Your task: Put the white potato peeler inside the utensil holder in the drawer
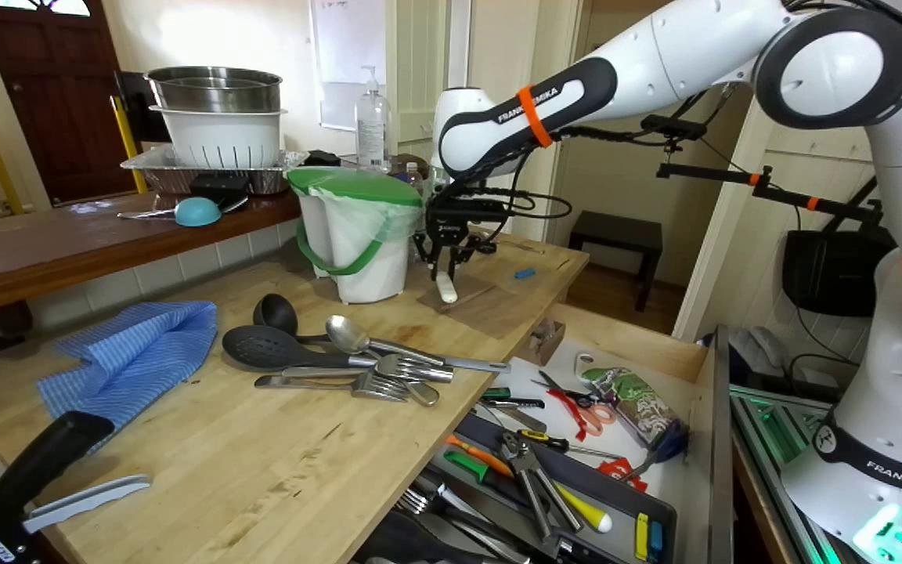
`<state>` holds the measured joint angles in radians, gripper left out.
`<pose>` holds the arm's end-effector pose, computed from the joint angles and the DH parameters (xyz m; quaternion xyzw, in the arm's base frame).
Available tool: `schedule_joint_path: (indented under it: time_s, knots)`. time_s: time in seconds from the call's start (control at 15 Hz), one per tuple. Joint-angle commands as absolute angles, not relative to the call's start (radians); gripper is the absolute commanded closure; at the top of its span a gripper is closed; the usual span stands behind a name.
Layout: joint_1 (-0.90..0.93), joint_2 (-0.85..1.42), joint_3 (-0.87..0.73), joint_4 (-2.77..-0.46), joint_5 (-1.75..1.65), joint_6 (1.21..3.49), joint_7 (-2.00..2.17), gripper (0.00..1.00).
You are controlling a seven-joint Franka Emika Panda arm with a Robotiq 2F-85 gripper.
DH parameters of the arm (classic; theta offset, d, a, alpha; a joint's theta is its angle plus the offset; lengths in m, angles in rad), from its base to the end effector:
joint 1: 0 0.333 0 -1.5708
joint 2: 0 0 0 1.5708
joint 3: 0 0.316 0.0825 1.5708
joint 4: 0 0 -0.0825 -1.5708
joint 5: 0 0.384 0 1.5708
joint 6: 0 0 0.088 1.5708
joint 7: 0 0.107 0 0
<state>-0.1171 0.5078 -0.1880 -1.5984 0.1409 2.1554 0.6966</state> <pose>0.6660 -0.1856 0.3465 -0.8648 0.5010 -0.0263 0.0202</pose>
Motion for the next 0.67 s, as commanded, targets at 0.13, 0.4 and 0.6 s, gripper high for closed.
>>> schedule_joint_path:
  time_s: [0.13, 0.4, 0.6]
  knots:
    - [-0.084, 0.212, -0.111, -1.919, 0.171, 2.187, 0.488, 0.92]
    - [-0.046, 0.097, -0.048, -2.062, 0.261, 2.197, 0.41, 0.92]
    - [-0.006, 0.028, -0.007, -2.171, 0.279, 2.225, 0.379, 0.92]
